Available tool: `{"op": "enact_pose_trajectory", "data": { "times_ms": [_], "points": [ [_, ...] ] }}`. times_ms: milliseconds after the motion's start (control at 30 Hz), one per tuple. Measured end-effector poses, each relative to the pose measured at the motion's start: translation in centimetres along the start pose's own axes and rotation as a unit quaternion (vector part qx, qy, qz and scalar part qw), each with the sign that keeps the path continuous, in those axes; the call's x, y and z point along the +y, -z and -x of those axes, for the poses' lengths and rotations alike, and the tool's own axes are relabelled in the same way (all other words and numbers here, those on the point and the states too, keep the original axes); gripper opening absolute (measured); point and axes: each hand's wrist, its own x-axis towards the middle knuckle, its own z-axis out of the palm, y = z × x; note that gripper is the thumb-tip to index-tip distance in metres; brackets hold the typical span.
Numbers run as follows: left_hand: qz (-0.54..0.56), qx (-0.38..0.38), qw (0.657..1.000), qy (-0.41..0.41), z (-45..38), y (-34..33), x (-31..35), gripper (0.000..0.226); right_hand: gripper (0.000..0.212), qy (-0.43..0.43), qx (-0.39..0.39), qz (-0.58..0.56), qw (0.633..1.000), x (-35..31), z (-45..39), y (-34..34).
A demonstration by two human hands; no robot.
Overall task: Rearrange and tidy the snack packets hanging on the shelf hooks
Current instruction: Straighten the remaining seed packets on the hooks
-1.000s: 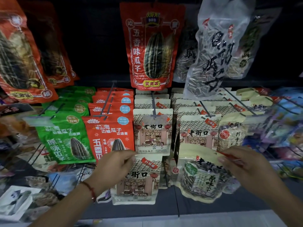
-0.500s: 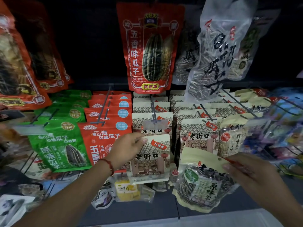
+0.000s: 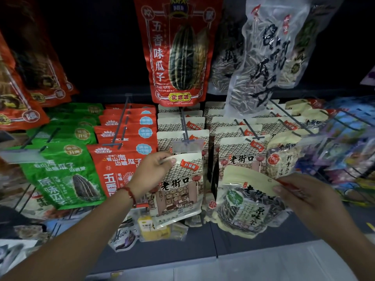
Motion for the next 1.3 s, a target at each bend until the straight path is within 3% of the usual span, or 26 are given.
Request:
{"op": "enact_pose_trajectory", "data": {
  "times_ms": [167, 467, 700, 800, 967, 1133, 1300],
  "points": [
    [-0.008, -0.006, 1.0, 0.008, 1.0, -0.5, -0.4, 0.011, 0.008, 0.017, 0.006, 0.007, 1.0, 0.2, -0.4, -0.3],
    [-0.173, -0.042, 0.983, -0.05, 3.4, -1.2, 2.5, 0.009, 0.014, -0.008, 0.04, 0.021, 0.999, 2.3, -0.6, -0.7],
    [-0.222, -0.062, 0.961, -0.15, 3.3, -3.3, 5.3, 0.038, 0.017, -0.035, 0.099, 0.08, 0.991, 3.6, 0.0, -1.3],
    [-0.222, -0.065, 0.958, -0.17, 2.8, -4.6, 5.7, 0.048, 0.016, -0.077, 0.111, 0.081, 0.988, 4.3, 0.2, -0.4],
    [-0.18, -0.087, 0.96, -0.197, 1.9, -6.3, 5.8, 0.052, 0.009, -0.228, 0.116, -0.03, 0.966, 6.2, 0.0, 2.3],
    [-0.177, -0.102, 0.961, -0.186, 1.4, -8.9, 6.2, 0.05, 0.022, -0.269, 0.113, -0.077, 0.953, 7.1, 0.2, 4.6],
    [-0.216, -0.162, 0.942, -0.201, 1.5, -11.5, 8.2, 0.047, 0.017, -0.196, 0.094, 0.085, 0.972, 7.4, 1.3, 5.3]
  ]
}}
